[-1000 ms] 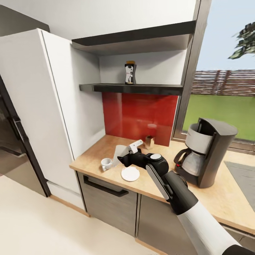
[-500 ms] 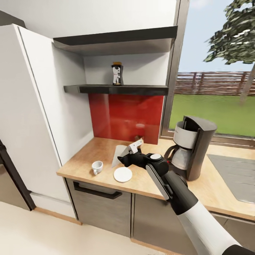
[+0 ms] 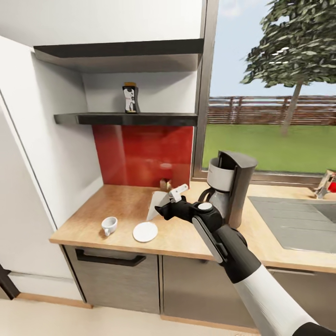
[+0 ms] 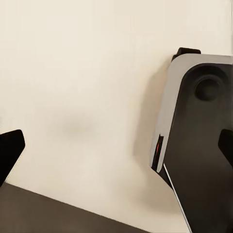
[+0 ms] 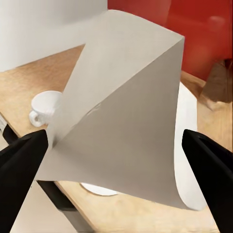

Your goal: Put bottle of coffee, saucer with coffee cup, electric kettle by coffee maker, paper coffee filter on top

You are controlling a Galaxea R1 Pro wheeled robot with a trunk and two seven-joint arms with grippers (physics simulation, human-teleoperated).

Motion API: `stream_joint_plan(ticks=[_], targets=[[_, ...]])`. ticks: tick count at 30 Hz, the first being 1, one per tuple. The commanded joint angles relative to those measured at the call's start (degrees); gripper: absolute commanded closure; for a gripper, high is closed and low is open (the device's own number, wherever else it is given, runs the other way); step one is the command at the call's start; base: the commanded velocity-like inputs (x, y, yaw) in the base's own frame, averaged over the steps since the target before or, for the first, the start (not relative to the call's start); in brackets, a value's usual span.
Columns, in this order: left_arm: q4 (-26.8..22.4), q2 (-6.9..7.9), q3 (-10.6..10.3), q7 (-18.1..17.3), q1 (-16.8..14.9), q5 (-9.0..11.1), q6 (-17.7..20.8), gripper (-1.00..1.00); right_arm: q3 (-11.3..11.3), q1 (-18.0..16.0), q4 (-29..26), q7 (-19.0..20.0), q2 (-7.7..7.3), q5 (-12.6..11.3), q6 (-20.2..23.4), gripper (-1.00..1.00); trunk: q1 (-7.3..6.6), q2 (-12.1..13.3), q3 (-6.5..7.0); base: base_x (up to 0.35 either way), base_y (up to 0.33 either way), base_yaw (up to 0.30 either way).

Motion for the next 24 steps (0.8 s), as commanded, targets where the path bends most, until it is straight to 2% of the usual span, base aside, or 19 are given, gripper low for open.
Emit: stream_joint_plan(ticks=[1,4,17,24], targets=[[0.00,0.00,0.01,0.04,0.00,0.52,-0.11,-1.00,-0.01,-0.03,-0.01,0.03,0.02,-0.20,0.26,1.00,0.03,-0.07,-0.06,0.000,0.000,-0.283],[0.00,0.00,0.03,0.04,0.00,0.52,-0.11,-1.00,-0.01,-0.03,-0.01,0.07,0.02,-0.20,0.26,1.00,0.03,-0.07,-0.05,0.000,0.075,-0.283],[0.00,0.00,0.06,0.04,0.00,0.52,-0.11,-1.00,-0.01,-0.03,0.06,0.09,0.02,-0.20,0.26,1.00,0.03,-0.07,-0.05,0.000,0.287,-0.284],[0.06,0.00,0.02,0.04,0.00,0.52,-0.11,-1.00,-0.01,-0.04,0.06,0.07,0.02,-0.20,0.26,1.00,0.03,-0.07,-0.05,0.000,0.190,-0.277]])
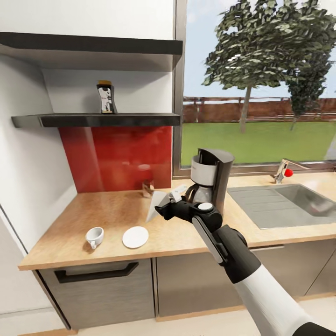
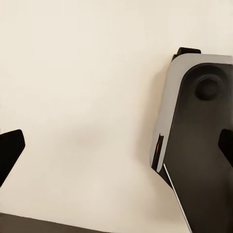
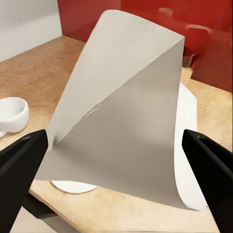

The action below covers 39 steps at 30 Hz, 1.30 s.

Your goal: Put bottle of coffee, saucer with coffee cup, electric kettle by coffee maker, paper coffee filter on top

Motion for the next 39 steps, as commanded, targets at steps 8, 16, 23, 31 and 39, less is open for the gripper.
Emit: stream_joint_plan(ticks=[8,16,23,31,39], targets=[[0.68,0.07,-0.17,0.03,0.11,0.52,-0.03,-1.00,-0.13,-0.02,-0.07,0.06,-0.10,-0.19,0.27,1.00,0.03,-0.07,-0.06,0.000,0.013,-0.035],[0.86,0.09,-0.24,-0.02,0.20,0.29,-0.03,-1.00,-0.11,-0.02,-0.44,-0.07,-0.05,-0.20,0.27,1.00,0.03,-0.07,-0.06,0.000,0.000,0.000],[0.95,0.43,-0.44,-0.15,0.34,-0.11,-0.03,-1.00,-0.17,-0.02,-0.50,-0.11,0.03,-0.12,0.27,1.00,0.03,-0.07,-0.06,0.000,0.000,0.000],[1.07,0.80,-1.04,-0.49,0.43,-0.28,0.57,-1.00,-3.11,-0.13,-0.76,-0.68,1.04,0.21,0.33,1.00,0.03,-0.07,-0.06,0.000,0.000,0.000],[1.13,0.88,-1.06,-0.48,0.77,-0.27,0.51,-1.00,-7.95,-3.04,-1.04,-21.90,3.65,0.36,0.50,1.00,0.03,-0.07,-0.06,0.000,0.000,0.000]])
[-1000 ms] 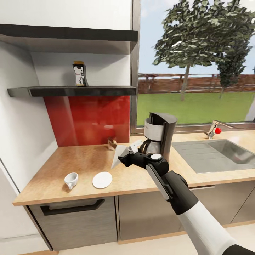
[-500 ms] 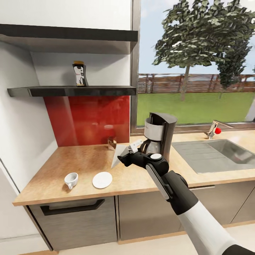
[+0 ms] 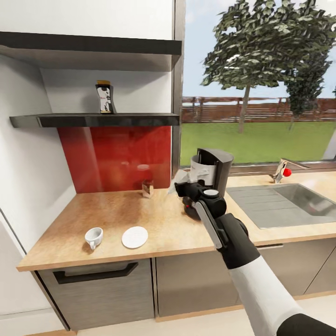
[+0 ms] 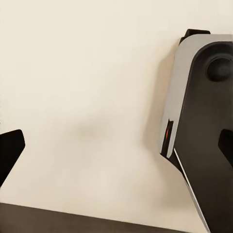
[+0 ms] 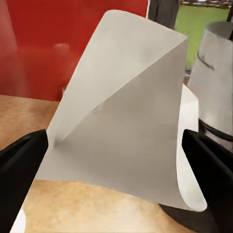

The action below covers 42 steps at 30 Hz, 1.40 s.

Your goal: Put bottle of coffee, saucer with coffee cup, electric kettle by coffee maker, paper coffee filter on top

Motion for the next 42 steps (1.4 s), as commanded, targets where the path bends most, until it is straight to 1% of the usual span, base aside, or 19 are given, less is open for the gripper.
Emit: stream_joint_plan(ticks=[1,3,5,7,8,12,13,14,15,17,18,21,23,29,33,37,39,40,42], targets=[[0.03,0.00,-0.09,0.07,-0.01,0.59,-0.05,-1.00,0.05,-0.44,-0.15,-3.13,0.36,-0.63,0.18,1.00,0.03,-0.06,-0.06,0.000,0.000,0.000],[0.03,0.00,-0.09,0.10,0.25,0.59,-0.12,-1.00,0.38,-0.87,-1.96,-6.65,0.81,-0.60,0.18,1.00,0.03,-0.06,-0.06,0.000,0.000,0.000],[-0.01,0.00,-0.09,0.11,0.61,0.59,-0.26,-1.00,1.50,-1.11,-5.55,-8.76,1.01,-0.53,0.25,1.00,0.03,-0.06,-0.06,0.000,0.000,0.000],[-0.02,0.00,-0.08,0.17,0.71,0.59,-0.24,-1.00,1.71,-1.14,-6.28,-9.11,1.04,-0.52,0.75,1.00,0.03,-0.06,-0.06,0.000,0.000,0.000],[-0.02,0.04,-0.07,0.20,0.77,0.64,-0.27,-1.00,1.63,-1.16,-6.85,-9.23,1.04,-0.62,2.60,1.00,0.03,-0.06,-0.06,0.000,0.000,0.000],[0.05,0.01,-0.09,0.21,0.79,0.68,-0.31,-1.00,1.58,-1.17,-7.22,-9.32,1.04,-0.57,3.91,1.00,0.03,-0.06,-0.06,0.000,0.000,0.000],[0.06,0.08,-0.01,0.21,0.86,0.68,-0.31,-1.00,1.92,-1.17,-7.19,-9.35,1.07,1.42,4.18,1.00,0.03,-0.06,-0.06,0.000,0.000,0.000],[0.06,0.10,-0.01,0.21,0.87,0.68,-0.31,-1.00,1.99,-1.17,-7.23,-9.35,1.16,2.58,4.22,1.00,0.03,-0.06,-0.06,0.000,0.000,0.000],[0.06,0.12,0.00,0.21,0.88,0.68,-0.31,-1.00,2.05,-1.28,-7.28,-9.35,1.72,4.50,4.27,1.00,0.03,-0.06,-0.06,0.000,0.000,0.000],[0.06,0.15,0.00,0.21,1.00,0.68,-0.33,-1.00,2.09,-1.71,-7.28,-9.35,2.83,6.54,4.33,1.00,0.03,-0.06,-0.06,0.000,0.000,0.000],[0.06,0.16,0.00,0.21,1.14,0.68,-0.36,-1.00,2.10,-2.37,-7.27,-9.35,3.39,7.98,4.36,1.00,0.03,-0.06,-0.06,0.000,0.000,0.000],[0.00,0.17,0.00,0.21,1.40,0.68,-0.39,-1.00,2.12,-5.35,-7.20,-9.35,3.39,12.38,4.46,1.00,0.03,-0.06,-0.06,0.000,0.000,0.000],[0.04,0.19,0.00,0.21,1.49,0.68,-0.41,-1.00,2.12,-7.80,-7.04,-9.35,3.39,14.37,4.88,1.00,0.03,-0.06,-0.06,0.000,0.000,0.000],[0.06,0.26,0.08,0.21,1.64,0.70,-0.40,-1.00,2.04,-16.30,-6.86,-9.47,3.39,15.83,14.77,1.00,0.03,-0.06,-0.06,0.000,0.000,0.000],[0.06,0.26,0.04,0.21,1.67,0.71,-0.40,-1.00,2.03,-19.21,-6.50,-9.44,3.39,16.21,16.50,1.00,0.03,-0.06,-0.06,0.000,0.000,0.000],[0.02,0.17,0.06,0.26,1.67,0.75,-0.44,-1.00,2.02,-20.29,-6.07,-9.26,3.39,16.56,16.94,1.00,0.03,-0.06,-0.06,0.000,0.000,0.000],[-0.06,-0.04,0.08,0.30,1.67,0.80,-0.47,-1.00,2.00,-20.61,-6.05,-9.04,3.39,18.13,16.99,1.00,0.03,-0.06,-0.06,0.000,0.000,0.000],[-0.10,-0.44,0.09,0.41,1.67,0.65,-0.50,-1.00,2.03,-20.77,-5.73,-8.80,3.39,21.07,16.98,1.00,0.03,-0.06,-0.06,0.000,0.000,0.000],[-0.11,-0.54,0.14,0.44,1.67,0.62,-0.49,-1.00,2.07,-20.81,-5.75,-8.71,3.39,22.22,16.98,1.00,0.03,-0.06,-0.06,0.000,0.000,0.000]])
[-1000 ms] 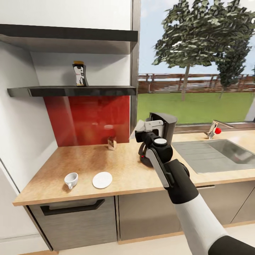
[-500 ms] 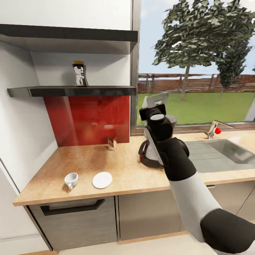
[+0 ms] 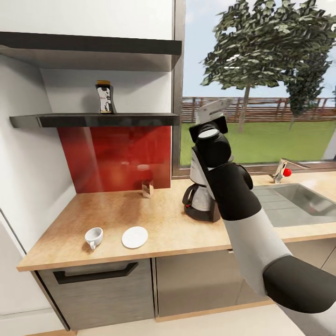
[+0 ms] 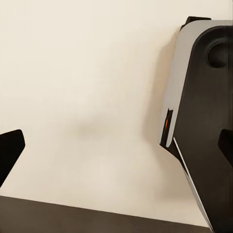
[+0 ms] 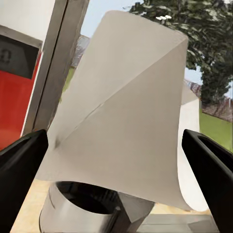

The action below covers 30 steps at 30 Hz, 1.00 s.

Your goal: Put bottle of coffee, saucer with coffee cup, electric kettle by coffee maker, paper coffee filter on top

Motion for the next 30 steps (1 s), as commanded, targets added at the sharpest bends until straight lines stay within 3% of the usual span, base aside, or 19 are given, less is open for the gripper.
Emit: stream_joint_plan(ticks=[1,4,6,8,10,11,12,14,23,30], targets=[[0.02,-0.04,-0.05,0.10,-0.02,0.58,-0.12,-1.00,0.10,-0.07,0.14,-0.15,0.00,0.84,0.29,1.00,0.03,-0.07,-0.06,0.000,0.000,0.000],[0.01,-0.01,-0.03,0.08,-0.02,0.59,-0.17,-1.00,0.12,-0.09,0.96,1.83,0.00,4.22,0.29,1.00,0.03,-0.07,-0.06,0.000,0.000,0.000],[0.08,0.01,-0.03,0.08,-0.02,0.64,-0.17,-1.00,0.13,-0.09,1.23,5.11,0.00,7.84,0.29,1.00,0.03,-0.07,-0.06,0.000,0.000,0.000],[0.10,-0.05,-0.03,0.07,-0.02,0.65,-0.18,-1.00,0.00,-0.14,1.36,14.33,-0.31,13.88,0.30,1.00,0.03,-0.07,-0.06,0.000,0.000,0.000],[0.10,-0.03,-0.03,0.07,-0.02,0.65,-0.18,-1.00,-0.12,-0.45,1.62,18.05,-0.82,16.81,0.26,1.00,0.03,-0.07,-0.06,0.000,0.000,0.000],[0.10,-0.03,-0.03,0.07,-0.02,0.65,-0.18,-1.00,-0.43,-1.83,2.72,21.27,-1.10,20.07,0.20,1.00,0.03,-0.07,-0.06,0.000,0.000,0.000],[0.10,-0.03,-0.03,0.07,-0.02,0.65,-0.18,-1.00,-0.68,-3.02,3.74,22.91,-1.22,21.84,0.17,1.00,0.03,-0.07,-0.06,0.000,0.000,0.000],[0.10,0.00,-0.03,0.07,-0.02,0.65,-0.18,-1.00,-1.13,-5.16,5.82,24.84,-1.48,23.98,0.13,1.00,0.03,-0.07,-0.06,0.000,0.000,0.000],[0.10,0.27,-0.03,-0.01,-0.02,0.66,-0.18,-1.00,-0.42,-7.10,11.78,29.88,-2.03,25.62,0.11,1.00,0.03,-0.07,-0.06,0.000,0.000,0.000],[0.10,0.19,-0.03,-0.02,-0.02,0.59,-0.18,-1.00,4.02,-7.13,13.63,30.06,-3.29,25.66,0.11,1.00,0.03,-0.07,-0.06,0.000,0.000,0.000]])
